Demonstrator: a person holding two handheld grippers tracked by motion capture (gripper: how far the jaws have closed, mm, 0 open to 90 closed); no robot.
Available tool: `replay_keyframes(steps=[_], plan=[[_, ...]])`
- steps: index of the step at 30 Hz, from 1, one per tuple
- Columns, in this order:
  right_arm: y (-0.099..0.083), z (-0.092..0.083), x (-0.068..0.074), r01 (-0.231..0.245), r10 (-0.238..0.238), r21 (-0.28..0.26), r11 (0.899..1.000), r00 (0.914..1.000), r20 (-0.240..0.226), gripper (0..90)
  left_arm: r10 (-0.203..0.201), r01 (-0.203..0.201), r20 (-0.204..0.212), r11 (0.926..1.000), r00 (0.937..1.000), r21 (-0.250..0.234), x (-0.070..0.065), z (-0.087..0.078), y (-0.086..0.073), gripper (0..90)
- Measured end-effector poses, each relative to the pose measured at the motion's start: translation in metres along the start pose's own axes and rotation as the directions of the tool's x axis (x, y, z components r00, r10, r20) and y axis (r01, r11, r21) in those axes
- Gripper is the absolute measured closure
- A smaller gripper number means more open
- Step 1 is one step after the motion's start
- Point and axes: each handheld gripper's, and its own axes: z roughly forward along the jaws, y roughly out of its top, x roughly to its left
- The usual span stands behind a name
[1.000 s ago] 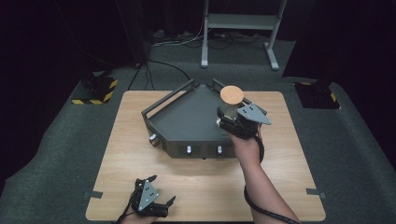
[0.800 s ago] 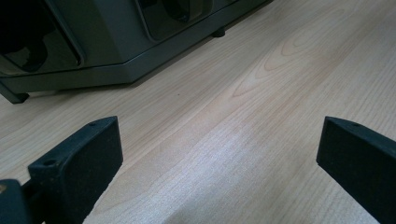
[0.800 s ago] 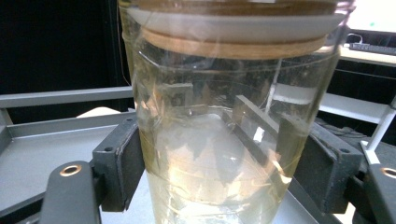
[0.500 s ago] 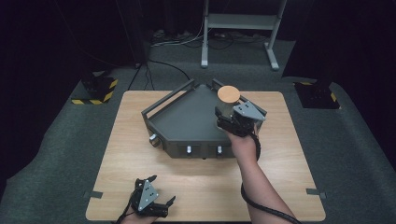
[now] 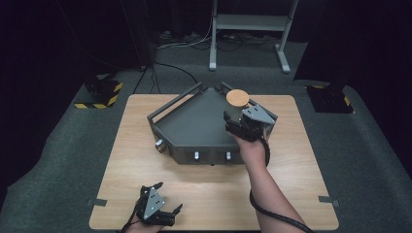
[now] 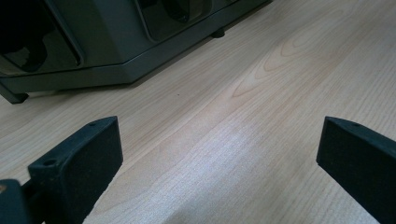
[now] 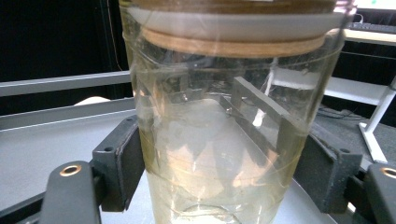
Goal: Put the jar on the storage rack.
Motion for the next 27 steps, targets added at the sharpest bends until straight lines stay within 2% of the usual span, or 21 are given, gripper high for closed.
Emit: replay_keyframes(steps=[16,25,27], plan=[[-0.0011,0.0006,-0.001,-0.003,0.003,0.001,1.0,1.0,-0.004,23.8,-0.001,0.001,-0.001,1.0,1.0,-0.004,-0.0002,-0.0002,-0.0002,0.8],[0.0021,-0.0036,0.0013,-0.011,0.011,-0.012,1.0,0.9999,-0.005,13.1,0.001,-0.001,0.001,1.0,1.0,-0.001,-0.0002,0.0,0.0,0.8],[0.0044,-0.0058,0.0021,-0.02,0.02,-0.022,1.0,0.9998,-0.004,6.3,0.002,-0.002,0.0,1.0,1.0,0.0,-0.0004,0.0001,0.0,0.8]])
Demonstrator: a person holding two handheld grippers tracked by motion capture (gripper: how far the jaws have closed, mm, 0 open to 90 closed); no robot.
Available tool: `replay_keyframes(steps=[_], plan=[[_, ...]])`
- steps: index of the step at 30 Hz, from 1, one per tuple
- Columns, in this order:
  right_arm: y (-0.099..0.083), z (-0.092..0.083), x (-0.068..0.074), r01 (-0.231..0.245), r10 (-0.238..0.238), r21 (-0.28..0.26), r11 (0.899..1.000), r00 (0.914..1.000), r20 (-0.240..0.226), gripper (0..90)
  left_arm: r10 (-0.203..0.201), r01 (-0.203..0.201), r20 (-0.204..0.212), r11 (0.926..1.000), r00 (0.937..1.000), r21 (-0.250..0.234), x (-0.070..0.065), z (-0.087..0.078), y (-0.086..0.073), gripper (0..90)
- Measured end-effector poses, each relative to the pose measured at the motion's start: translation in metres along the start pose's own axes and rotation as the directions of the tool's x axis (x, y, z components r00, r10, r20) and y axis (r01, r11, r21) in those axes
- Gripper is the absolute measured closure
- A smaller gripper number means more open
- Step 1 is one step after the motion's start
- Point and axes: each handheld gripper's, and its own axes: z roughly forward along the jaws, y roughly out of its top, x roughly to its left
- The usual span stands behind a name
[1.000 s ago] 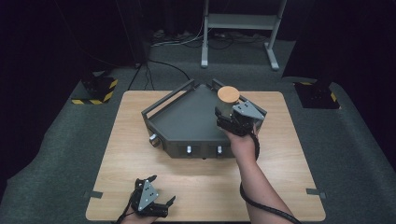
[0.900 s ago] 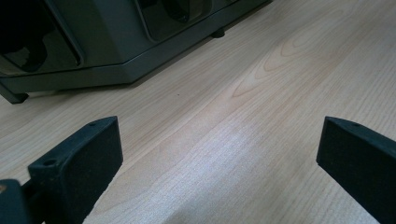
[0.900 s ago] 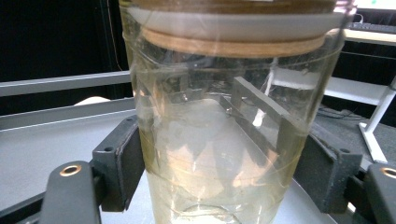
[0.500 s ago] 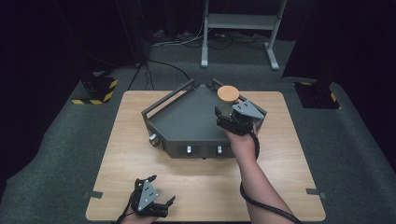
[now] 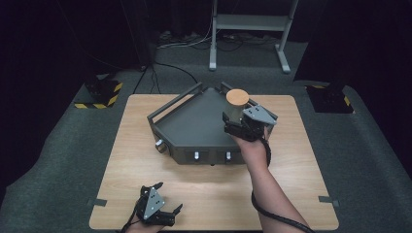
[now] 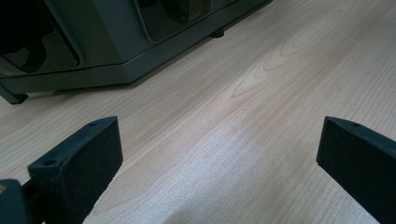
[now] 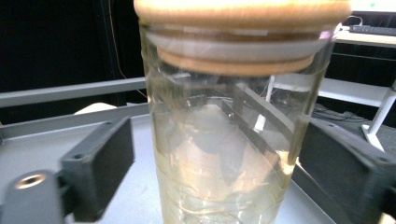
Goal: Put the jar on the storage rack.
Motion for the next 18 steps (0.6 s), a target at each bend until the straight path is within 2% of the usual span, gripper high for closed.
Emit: replay_keyframes(steps=[4,8,18], plan=[[0.001,-0.003,0.0,-0.009,0.009,-0.004,1.0,1.0,0.003,0.0,0.0,0.0,-0.001,1.0,1.0,0.001,0.0,0.0,0.0,0.8],[0.0,-0.007,-0.002,-0.022,0.021,-0.009,1.0,0.9997,-0.007,0.0,0.0,0.0,0.0,1.0,1.0,0.001,0.0,0.0,0.0,0.8],[-0.006,-0.017,-0.002,-0.012,0.011,-0.017,1.0,0.9999,-0.01,0.0,0.0,0.0,-0.002,1.0,1.0,0.006,0.0,0.0,0.0,0.8]])
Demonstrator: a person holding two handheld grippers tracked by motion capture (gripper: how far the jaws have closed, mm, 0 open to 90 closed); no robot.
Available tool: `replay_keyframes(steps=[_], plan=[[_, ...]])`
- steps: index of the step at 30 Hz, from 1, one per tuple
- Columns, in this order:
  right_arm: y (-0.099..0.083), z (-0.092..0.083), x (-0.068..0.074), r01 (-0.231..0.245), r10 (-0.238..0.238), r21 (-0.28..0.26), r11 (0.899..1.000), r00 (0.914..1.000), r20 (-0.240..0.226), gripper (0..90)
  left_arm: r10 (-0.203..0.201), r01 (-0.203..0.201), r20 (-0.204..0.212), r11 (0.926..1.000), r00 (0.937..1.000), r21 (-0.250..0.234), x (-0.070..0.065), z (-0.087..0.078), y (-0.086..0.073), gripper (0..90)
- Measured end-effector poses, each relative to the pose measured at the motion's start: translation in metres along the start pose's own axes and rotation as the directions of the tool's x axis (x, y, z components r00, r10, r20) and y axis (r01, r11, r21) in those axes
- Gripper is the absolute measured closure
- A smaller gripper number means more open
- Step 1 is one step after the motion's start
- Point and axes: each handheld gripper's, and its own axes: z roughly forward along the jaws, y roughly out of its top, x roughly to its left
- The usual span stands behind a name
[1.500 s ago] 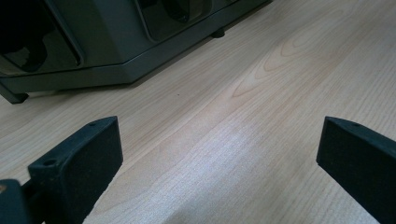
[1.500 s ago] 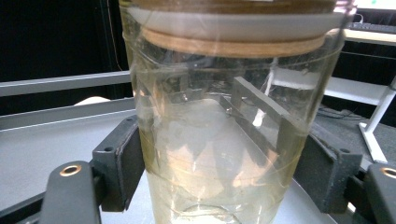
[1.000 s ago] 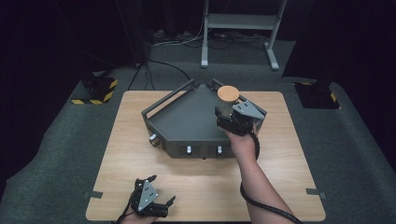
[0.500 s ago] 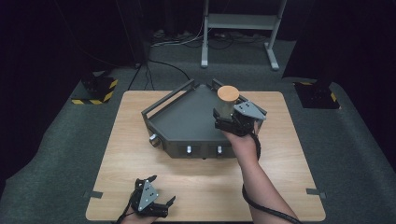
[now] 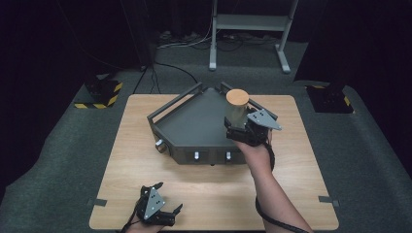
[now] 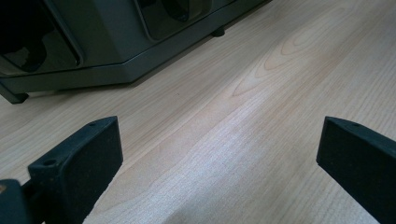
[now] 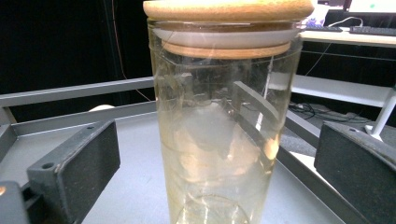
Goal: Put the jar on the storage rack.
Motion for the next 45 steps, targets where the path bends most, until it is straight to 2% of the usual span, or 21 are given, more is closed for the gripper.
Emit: replay_keyframes(steps=[17,32,45], plan=[[-0.001,-0.026,-0.001,0.003,-0.003,-0.016,1.0,0.9999,-0.011,0.0,0.003,-0.003,-0.002,1.0,1.0,0.006,0.0,0.001,0.0,0.8],[-0.014,-0.052,0.001,0.001,-0.001,-0.02,1.0,0.9996,-0.027,0.0,0.015,-0.015,-0.007,0.9998,0.9999,0.012,-0.002,0.001,0.001,0.8],[-0.027,-0.073,0.004,0.02,-0.021,-0.013,1.0,0.9993,-0.03,0.0,0.012,-0.012,-0.007,0.9998,0.9999,0.014,-0.001,0.001,0.001,0.8]])
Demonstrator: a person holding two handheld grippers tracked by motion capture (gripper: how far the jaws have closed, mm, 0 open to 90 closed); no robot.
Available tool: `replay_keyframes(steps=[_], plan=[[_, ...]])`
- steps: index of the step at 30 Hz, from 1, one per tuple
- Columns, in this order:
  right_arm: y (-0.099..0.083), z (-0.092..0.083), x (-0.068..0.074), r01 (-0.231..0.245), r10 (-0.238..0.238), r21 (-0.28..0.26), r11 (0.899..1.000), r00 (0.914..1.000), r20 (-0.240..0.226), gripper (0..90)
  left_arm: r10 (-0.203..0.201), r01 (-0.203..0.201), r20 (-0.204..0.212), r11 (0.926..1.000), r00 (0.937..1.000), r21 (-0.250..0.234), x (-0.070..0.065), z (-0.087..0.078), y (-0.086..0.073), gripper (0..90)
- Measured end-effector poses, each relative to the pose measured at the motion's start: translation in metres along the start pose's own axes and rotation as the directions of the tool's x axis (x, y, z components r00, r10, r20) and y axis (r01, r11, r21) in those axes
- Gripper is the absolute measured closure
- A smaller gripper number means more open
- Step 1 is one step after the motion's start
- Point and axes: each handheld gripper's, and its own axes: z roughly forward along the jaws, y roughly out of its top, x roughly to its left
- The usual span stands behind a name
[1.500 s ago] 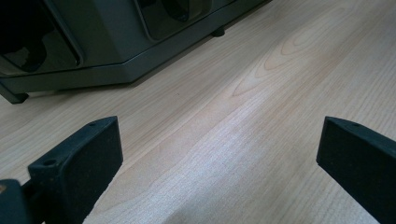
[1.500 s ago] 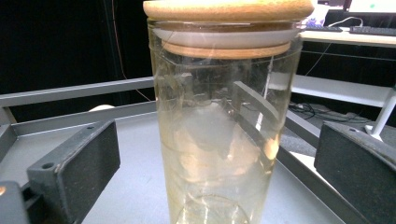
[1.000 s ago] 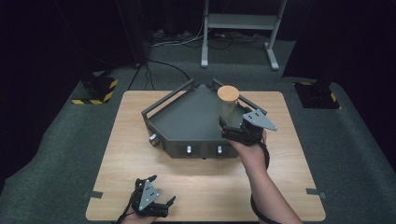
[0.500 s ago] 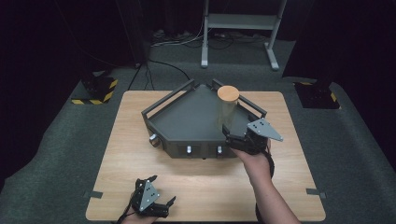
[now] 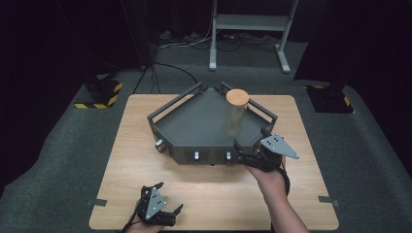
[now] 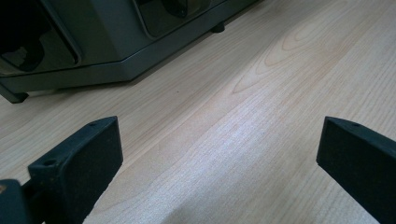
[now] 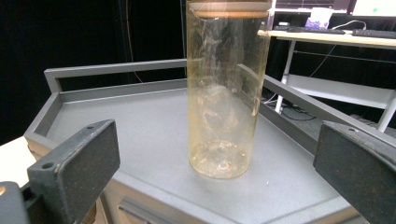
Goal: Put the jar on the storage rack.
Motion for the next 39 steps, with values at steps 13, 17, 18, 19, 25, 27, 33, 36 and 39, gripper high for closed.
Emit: replay_keyframes(steps=[13,17,18,19,25,27,33,36,39], plan=[[-0.018,-0.019,0.002,0.012,-0.012,0.014,1.0,0.9999,0.002,0.0,0.006,-0.006,0.001,1.0,1.0,0.003,-0.001,0.0,0.0,0.8],[-0.025,-0.024,0.004,0.026,-0.026,0.022,0.999,0.9997,0.0,0.0,0.009,-0.009,0.0,0.9999,1.0,0.004,-0.001,0.0,0.0,0.8],[-0.026,-0.025,0.005,0.027,-0.027,0.023,0.999,0.9996,-0.003,0.0,0.009,-0.009,0.0,1.0,1.0,0.004,-0.001,0.0,0.0,0.8],[-0.029,-0.026,0.006,0.031,-0.031,0.026,0.999,0.9995,-0.006,0.0,0.009,-0.009,-0.001,1.0,1.0,0.003,-0.001,0.0,0.0,0.8],[-0.046,-0.033,0.013,0.059,-0.058,0.052,0.997,0.9981,-0.02,0.0,0.01,-0.01,0.0,0.9999,1.0,0.003,-0.001,0.0,0.0,0.8],[-0.052,-0.035,0.016,0.064,-0.063,0.061,0.996,0.9977,-0.024,0.0,0.01,-0.01,-0.001,0.9999,0.9999,0.003,-0.001,0.0,0.0,0.8],[-0.075,-0.04,0.022,0.08,-0.077,0.1,0.992,0.9965,-0.033,0.0,0.011,-0.011,-0.001,0.9999,0.9999,0.003,-0.001,0.0,0.0,0.8],[-0.086,-0.041,0.025,0.09,-0.086,0.123,0.988,0.9956,-0.035,0.0,0.013,-0.013,-0.002,0.9999,0.9999,0.004,-0.001,0.0,0.0,0.8],[-0.097,-0.042,0.027,0.092,-0.087,0.151,0.984,0.9954,-0.04,0.0,0.014,-0.014,-0.003,0.9999,0.9999,0.004,-0.001,0.0,0.0,0.8]])
